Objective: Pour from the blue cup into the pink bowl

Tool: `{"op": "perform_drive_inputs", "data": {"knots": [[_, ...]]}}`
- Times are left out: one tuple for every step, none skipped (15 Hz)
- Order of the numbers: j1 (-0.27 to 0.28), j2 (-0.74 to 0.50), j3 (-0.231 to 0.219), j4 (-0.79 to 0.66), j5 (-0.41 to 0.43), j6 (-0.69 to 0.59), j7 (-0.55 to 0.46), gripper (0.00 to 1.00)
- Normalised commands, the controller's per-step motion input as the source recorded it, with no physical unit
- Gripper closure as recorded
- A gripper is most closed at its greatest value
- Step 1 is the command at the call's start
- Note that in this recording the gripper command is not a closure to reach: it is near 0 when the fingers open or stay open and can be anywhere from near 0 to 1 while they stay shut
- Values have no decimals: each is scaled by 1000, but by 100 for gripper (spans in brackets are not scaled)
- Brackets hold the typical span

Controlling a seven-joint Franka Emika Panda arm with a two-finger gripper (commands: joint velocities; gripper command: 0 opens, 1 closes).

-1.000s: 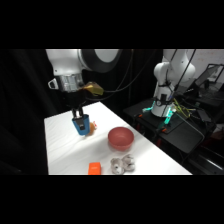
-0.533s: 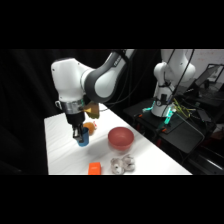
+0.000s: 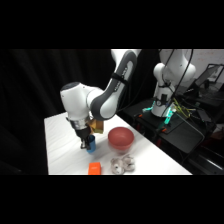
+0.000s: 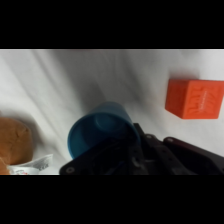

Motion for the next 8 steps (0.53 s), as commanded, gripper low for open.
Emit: {"op": "perform_drive_inputs", "data": {"knots": [[104,-109,-112,-156,-88,140,147,13],[97,-96,-103,-157,-87,134,134,13],[98,-84,-101,-153,-97,140,134,13],[91,-74,-86,-149,-90,145,126,13],[82,-69,-77,-133,-92,118,106,0],[79,-78,-80,-118,-100,83,103,0],[73,-102,-78,-114,-96,76,98,0],[75,-134,-81,-114,-104,60,97,0]]}}
